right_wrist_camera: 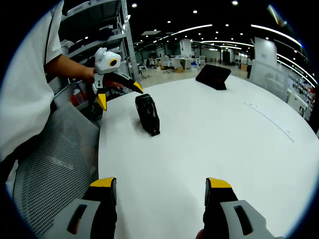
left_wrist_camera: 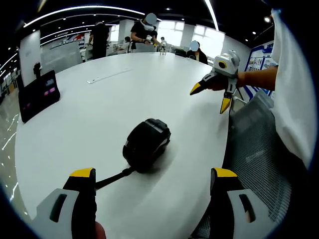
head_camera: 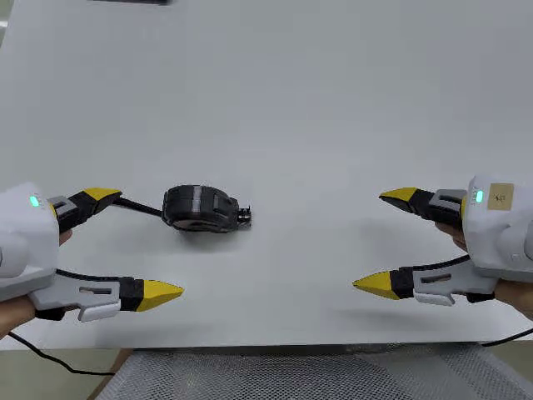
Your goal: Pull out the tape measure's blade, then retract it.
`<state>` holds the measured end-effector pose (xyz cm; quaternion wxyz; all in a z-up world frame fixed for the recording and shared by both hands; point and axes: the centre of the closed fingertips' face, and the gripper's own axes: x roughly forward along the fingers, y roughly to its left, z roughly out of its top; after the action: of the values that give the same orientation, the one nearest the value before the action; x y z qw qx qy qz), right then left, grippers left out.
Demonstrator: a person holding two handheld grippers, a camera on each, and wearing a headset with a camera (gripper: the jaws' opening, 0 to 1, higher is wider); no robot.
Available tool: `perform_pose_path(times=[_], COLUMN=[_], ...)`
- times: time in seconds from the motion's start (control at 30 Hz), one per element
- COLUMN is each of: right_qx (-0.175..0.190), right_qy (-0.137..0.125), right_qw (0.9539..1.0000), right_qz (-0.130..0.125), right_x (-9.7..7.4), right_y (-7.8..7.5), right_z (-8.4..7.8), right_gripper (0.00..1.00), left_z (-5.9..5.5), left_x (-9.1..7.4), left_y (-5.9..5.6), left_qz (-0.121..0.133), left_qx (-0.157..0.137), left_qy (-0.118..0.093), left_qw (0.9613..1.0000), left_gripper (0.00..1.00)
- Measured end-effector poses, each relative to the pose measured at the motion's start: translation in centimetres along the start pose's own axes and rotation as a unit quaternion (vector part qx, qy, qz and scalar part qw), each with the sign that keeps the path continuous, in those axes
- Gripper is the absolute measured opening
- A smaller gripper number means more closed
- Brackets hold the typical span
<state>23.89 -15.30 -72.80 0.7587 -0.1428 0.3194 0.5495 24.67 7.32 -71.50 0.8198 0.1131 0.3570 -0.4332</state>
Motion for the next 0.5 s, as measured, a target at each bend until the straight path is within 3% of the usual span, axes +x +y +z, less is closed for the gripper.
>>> perform_pose_path(times=[0.2, 0.5], right_qx=[-0.004, -0.023], right_qy=[-0.006, -0.005], right_qw=[0.9999, 0.9994], right_qz=[0.013, 0.027], right_x=[0.7, 1.9], right_y=[-0.3, -0.8], right_z=[0.6, 1.2], right_gripper=[0.69, 0.66], left_z=[0.7, 0.6], left_x=[0.7, 1.5], left_y=[0.4, 1.2], left_qz=[-0.002, -0.011], left_qx=[0.014, 0.034], left_qy=[0.001, 0.015], left_qw=[0.9999, 0.9992], left_gripper=[0.89, 0.82])
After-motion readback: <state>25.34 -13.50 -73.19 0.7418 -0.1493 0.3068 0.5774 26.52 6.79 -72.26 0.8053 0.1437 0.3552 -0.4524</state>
